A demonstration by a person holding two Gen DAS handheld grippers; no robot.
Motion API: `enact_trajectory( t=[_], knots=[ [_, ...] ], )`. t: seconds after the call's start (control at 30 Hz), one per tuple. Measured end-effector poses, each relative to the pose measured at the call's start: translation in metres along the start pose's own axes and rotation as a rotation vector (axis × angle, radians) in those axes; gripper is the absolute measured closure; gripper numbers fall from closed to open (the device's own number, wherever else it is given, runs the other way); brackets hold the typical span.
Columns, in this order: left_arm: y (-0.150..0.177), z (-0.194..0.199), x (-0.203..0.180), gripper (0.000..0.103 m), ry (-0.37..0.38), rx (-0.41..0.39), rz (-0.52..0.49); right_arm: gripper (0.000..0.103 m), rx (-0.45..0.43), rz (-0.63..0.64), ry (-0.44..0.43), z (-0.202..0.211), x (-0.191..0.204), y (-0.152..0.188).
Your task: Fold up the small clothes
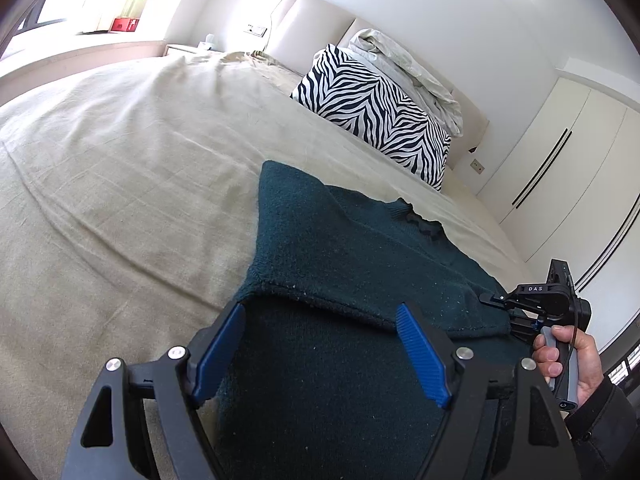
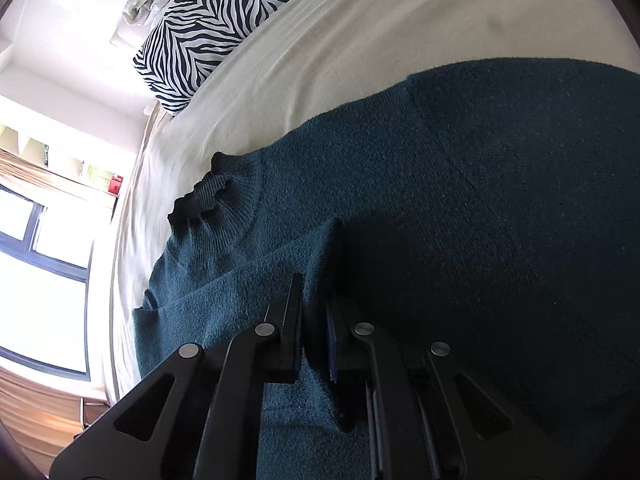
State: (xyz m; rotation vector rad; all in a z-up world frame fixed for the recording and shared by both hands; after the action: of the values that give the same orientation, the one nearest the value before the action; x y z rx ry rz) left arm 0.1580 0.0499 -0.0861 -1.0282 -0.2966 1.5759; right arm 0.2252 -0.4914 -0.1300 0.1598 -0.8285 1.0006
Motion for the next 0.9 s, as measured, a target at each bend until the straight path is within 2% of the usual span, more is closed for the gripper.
enact_trajectory(
  t=[0.07, 0.13, 0.23, 0.3, 0.37, 0.47, 0.5, 0.57, 0.63, 0.67, 0.8, 0.9],
  knots=[
    [-0.01, 0.015, -0.006, 0.024, 0.004, -0.04, -0.011, 0.093, -0.001, 0.01, 0.027, 0.009, 0.001, 0.002],
    [-0.025, 0.029, -0.012, 0.024, 0.003, -0.085, -0.01, 0.09, -0.038, 0.033, 0.087, 0.024, 0.003, 0.006],
    [-0.057, 0.027, -0.019, 0.024, -0.005, -0.107, -0.019, 0.09, -0.09, 0.041, 0.123, 0.047, 0.006, 0.011],
    [-0.076, 0.005, -0.028, 0.024, -0.029, -0.073, -0.071, 0.09, -0.115, 0.052, 0.071, 0.058, 0.012, 0.015],
    [-0.089, -0.026, -0.035, 0.028, -0.053, -0.025, -0.126, 0.09, -0.091, 0.061, -0.017, 0.057, 0.022, 0.018],
    [-0.096, -0.077, -0.031, 0.042, -0.091, 0.094, -0.14, 0.09, -0.033, 0.074, -0.144, 0.04, 0.038, 0.021],
    [-0.096, -0.09, -0.027, 0.047, -0.116, 0.122, -0.14, 0.09, -0.023, 0.078, -0.164, 0.032, 0.041, 0.021],
    [-0.087, -0.117, -0.017, 0.048, -0.182, 0.19, -0.151, 0.09, 0.005, 0.052, -0.155, 0.013, 0.036, 0.021],
    [-0.077, -0.12, -0.013, 0.05, -0.187, 0.158, -0.185, 0.091, 0.037, -0.031, -0.121, -0.004, 0.015, 0.021],
    [-0.072, -0.118, -0.015, 0.05, -0.192, 0.144, -0.208, 0.093, 0.018, -0.055, -0.172, -0.003, 0.006, 0.022],
    [-0.07, -0.12, -0.016, 0.046, -0.191, 0.141, -0.23, 0.096, -0.053, -0.095, -0.219, 0.013, -0.019, 0.029],
    [-0.072, -0.115, -0.016, 0.046, -0.188, 0.145, -0.214, 0.094, -0.084, -0.084, -0.164, 0.029, -0.019, 0.031]
  ],
)
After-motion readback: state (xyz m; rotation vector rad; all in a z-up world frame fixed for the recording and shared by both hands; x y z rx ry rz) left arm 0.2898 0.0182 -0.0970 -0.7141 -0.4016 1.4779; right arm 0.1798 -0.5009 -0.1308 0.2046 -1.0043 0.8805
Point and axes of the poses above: each gripper's, at about its wrist camera, not at the fingertips, and z roughly against the way its jaws point, x to its left, y to its underside, the point moved 1 cm from there along -z, roughly the way its jaws point, and after that the axes turned 3 degrees about -y, right-handed, at the moved point
